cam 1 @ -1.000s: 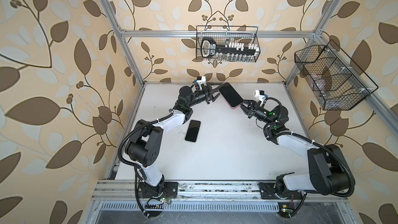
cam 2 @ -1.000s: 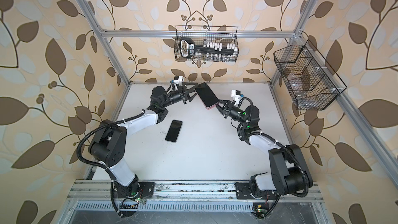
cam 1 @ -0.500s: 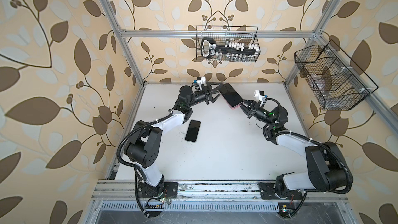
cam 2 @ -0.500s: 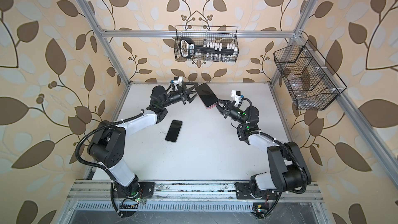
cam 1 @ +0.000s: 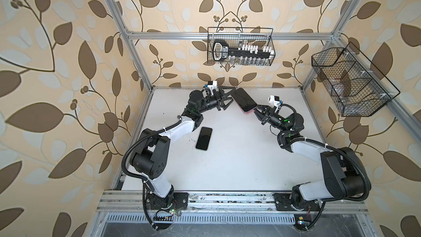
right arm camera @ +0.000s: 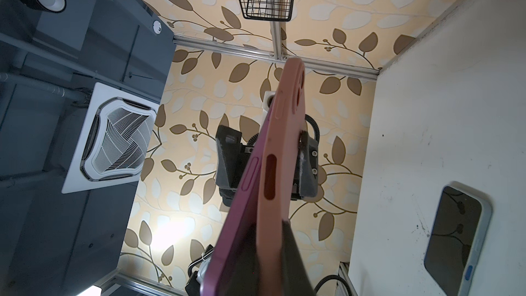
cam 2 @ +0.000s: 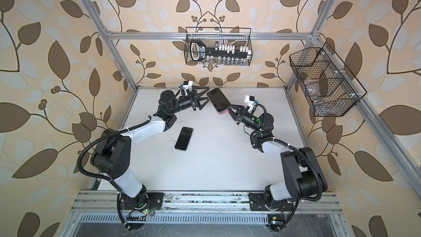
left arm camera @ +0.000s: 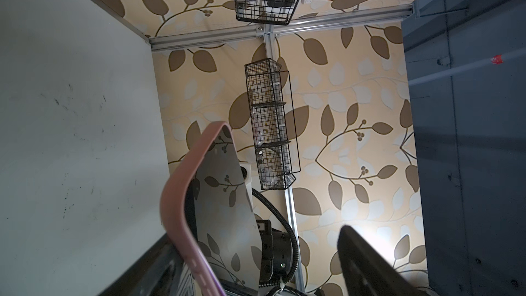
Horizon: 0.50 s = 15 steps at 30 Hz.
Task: Take the phone out of the phone case
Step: Remove the phone case from the phone.
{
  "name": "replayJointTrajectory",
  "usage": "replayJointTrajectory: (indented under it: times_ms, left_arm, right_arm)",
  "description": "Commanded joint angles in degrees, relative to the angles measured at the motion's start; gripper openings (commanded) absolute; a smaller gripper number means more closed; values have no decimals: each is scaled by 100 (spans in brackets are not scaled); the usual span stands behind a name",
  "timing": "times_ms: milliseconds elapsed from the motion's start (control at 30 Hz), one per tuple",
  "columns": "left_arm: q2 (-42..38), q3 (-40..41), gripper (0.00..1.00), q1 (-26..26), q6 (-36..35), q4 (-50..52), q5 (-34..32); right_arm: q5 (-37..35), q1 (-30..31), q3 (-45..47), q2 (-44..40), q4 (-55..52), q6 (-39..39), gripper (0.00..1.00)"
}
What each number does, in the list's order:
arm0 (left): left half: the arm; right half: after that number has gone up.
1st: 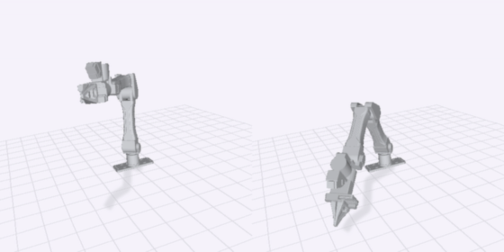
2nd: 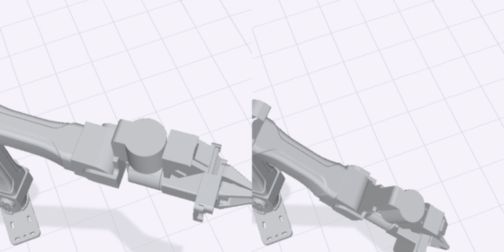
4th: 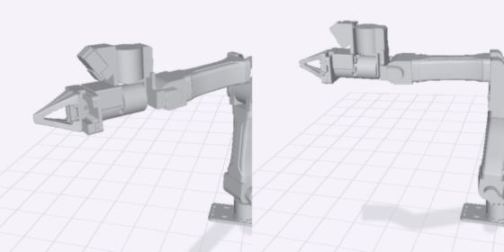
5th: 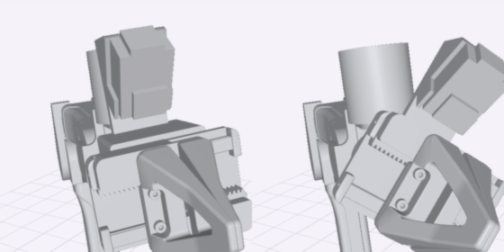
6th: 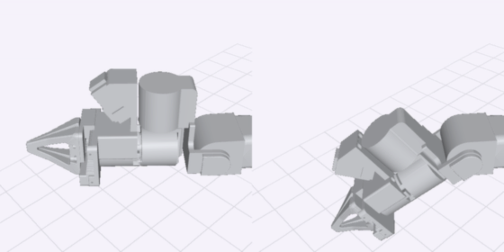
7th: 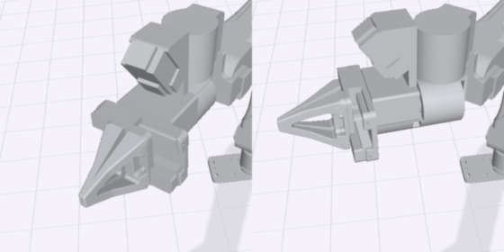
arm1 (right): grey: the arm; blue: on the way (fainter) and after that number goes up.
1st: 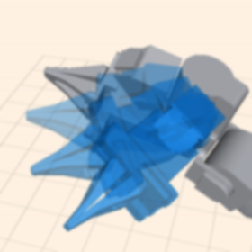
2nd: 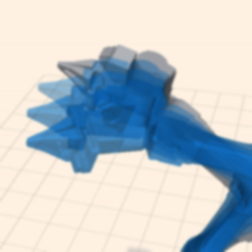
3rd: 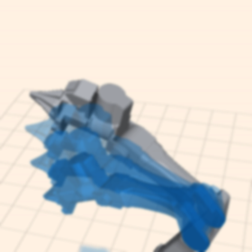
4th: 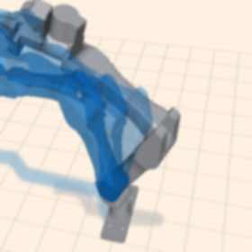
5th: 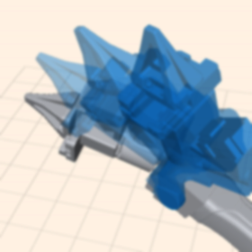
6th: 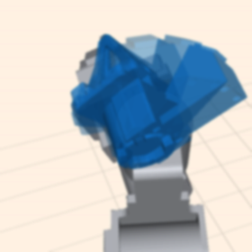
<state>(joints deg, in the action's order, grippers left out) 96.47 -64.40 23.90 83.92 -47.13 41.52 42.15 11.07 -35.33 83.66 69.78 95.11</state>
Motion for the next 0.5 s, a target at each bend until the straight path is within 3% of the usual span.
replayJointTrajectory:
  times_ms: [0,467]
  left_arm:
    - [-432,-3,91,-61,-323,39,23]
    - [-640,38,99,-52,-599,509,6]
  right_arm:
    - [-146,-34,-30,6,651,333,0]
    - [-187,-31,-11,49,765,390,0]
